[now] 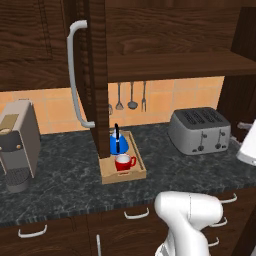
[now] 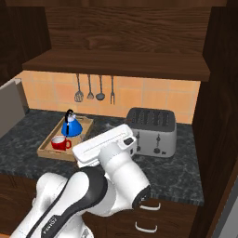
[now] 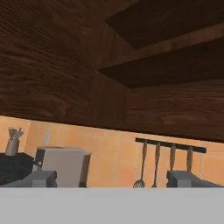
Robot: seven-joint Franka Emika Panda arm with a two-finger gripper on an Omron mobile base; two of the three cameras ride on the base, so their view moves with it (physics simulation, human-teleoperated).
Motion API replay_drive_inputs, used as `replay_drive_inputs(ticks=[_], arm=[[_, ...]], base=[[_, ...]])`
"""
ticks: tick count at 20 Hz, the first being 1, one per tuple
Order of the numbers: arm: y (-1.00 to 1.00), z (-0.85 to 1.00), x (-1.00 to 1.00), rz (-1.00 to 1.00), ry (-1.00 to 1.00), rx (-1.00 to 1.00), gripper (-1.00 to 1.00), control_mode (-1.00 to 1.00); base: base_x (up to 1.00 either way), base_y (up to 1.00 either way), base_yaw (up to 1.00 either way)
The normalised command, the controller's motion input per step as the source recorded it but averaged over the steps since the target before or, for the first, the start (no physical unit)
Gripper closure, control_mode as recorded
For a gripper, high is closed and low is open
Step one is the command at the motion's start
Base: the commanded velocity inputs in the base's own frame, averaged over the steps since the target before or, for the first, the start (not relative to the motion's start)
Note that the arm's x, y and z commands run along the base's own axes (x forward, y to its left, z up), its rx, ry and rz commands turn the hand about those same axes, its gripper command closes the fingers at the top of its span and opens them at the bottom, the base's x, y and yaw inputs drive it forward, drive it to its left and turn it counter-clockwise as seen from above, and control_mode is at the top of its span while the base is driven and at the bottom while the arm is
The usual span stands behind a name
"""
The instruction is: Pick the kettle from the counter and place it on the tray. Then pick the mug from the cabinet and place it on the tray. Then close the cabinet doors.
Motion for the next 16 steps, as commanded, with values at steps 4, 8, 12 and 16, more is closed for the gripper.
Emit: replay_drive_inputs(ticks=[4,8,12,16], arm=[[-0.75,0.52,-0.21,-0.19,-0.11,0.14,-1.00,-1.00],[-0.76,0.52,-0.20,-0.19,-0.11,0.14,-1.00,-1.00],[-0.70,0.37,-0.38,-0.23,-0.12,0.15,-1.00,-1.00],[-0.69,0.09,-0.57,-0.34,-0.10,0.12,-1.00,-1.00]], base=[[0.00,0.00,0.00],[0.00,0.00,0.00],[0.00,0.00,0.00],[0.00,0.00,0.00]])
